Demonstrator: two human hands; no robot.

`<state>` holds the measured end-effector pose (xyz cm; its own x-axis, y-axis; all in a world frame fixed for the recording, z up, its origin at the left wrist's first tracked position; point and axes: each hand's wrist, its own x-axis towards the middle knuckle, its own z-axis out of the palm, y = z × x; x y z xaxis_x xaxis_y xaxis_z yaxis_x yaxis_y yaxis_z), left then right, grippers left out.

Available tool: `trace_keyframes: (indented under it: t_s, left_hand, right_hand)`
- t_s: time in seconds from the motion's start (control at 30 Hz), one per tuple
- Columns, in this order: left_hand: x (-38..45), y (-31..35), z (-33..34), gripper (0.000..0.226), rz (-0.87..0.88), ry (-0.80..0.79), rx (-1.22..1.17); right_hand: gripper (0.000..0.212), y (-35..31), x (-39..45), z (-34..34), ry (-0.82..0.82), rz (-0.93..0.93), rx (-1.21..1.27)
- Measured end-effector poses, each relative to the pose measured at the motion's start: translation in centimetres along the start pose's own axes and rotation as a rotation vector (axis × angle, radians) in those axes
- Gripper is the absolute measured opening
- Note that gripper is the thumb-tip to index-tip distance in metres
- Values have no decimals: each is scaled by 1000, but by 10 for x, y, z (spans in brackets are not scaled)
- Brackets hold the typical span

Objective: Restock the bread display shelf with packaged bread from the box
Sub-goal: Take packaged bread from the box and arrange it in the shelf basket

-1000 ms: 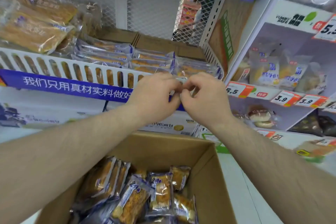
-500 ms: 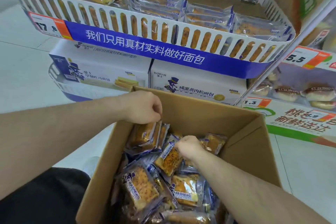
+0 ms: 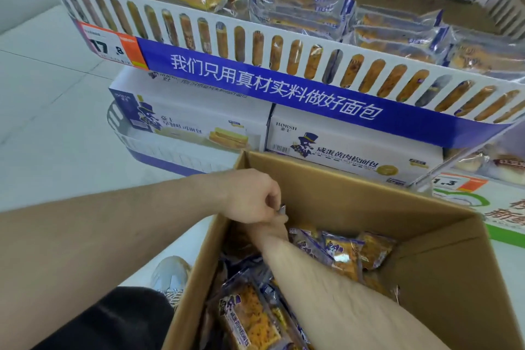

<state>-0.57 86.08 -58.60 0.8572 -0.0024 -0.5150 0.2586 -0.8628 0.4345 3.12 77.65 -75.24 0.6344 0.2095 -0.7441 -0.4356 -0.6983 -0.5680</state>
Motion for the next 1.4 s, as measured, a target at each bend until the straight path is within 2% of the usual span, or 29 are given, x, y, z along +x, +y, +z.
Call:
trace_keyframes:
  t_s: [0.07, 0.2, 0.3, 0.37, 0.43, 0.47, 0.53, 0.57, 0.63, 0.7, 0.77, 0.83, 0.93, 0.97, 1.07, 1.13, 1.23, 1.33, 1.4]
  left_hand:
    - [0, -1, -1, 23, 6, 35, -31]
    - [1, -1, -5, 23, 4, 114, -65]
    - [-2, 1, -6, 23, 0, 137, -111]
    - [-3, 5, -4, 26, -9, 134, -112]
    - [0, 11, -1, 34, -47, 150, -146]
    - [1, 16, 1, 40, -81, 173, -194]
    - [3, 25, 6, 49, -175, 211, -400]
    - [2, 31, 8, 49, -223, 188, -576]
    - [-3, 41, 10, 44, -257, 58, -936]
    - [-10, 48, 9, 35, -144, -118, -1106]
    - [-15, 55, 7, 28, 12, -199, -1195]
    - [-15, 63, 6, 34, 76, -154, -1268]
    - [-19, 75, 5, 42, 71, -4, -1334]
    - [-20, 77, 4, 43, 65, 41, -1342]
    - [-22, 83, 4, 34, 35, 143, -1392]
    - [-20, 86, 6, 29, -22, 162, -1423]
    - [-20, 92, 10, 53, -49, 89, -1504]
    - [-21, 97, 16, 99, -21, 60, -1482]
    - [-21, 99, 20, 107, -38, 91, -1435]
  right_hand:
    - [85, 0, 1, 5, -31, 44, 27]
    - [82, 19, -1, -18, -156, 184, 256]
    - [54, 30, -27, -63, -304, 204, 286]
    - [45, 35, -48, -95, -393, 235, 348]
    - [47, 39, -65, -122, -499, 243, 485]
    - [57, 40, -74, -135, -524, 244, 524]
    - [82, 40, -91, -159, -566, 213, 590]
    - [88, 40, -98, -172, -597, 192, 637]
    - [84, 35, -117, -194, -638, 122, 705]
    - [82, 30, -133, -210, -655, 34, 752]
    - [77, 25, -145, -225, -676, -55, 751]
    - [64, 26, -151, -236, -706, -119, 735]
    - [46, 21, -167, -241, -729, -226, 800]
    - [47, 17, -169, -241, -705, -247, 823]
    - [68, 11, -171, -240, -581, -243, 916]
    - [71, 3, -179, -234, -583, -238, 940]
    - [71, -2, -175, -228, -573, -204, 842]
    - [68, -12, -178, -222, -564, -217, 565]
    - [58, -21, -190, -217, -544, -233, 422]
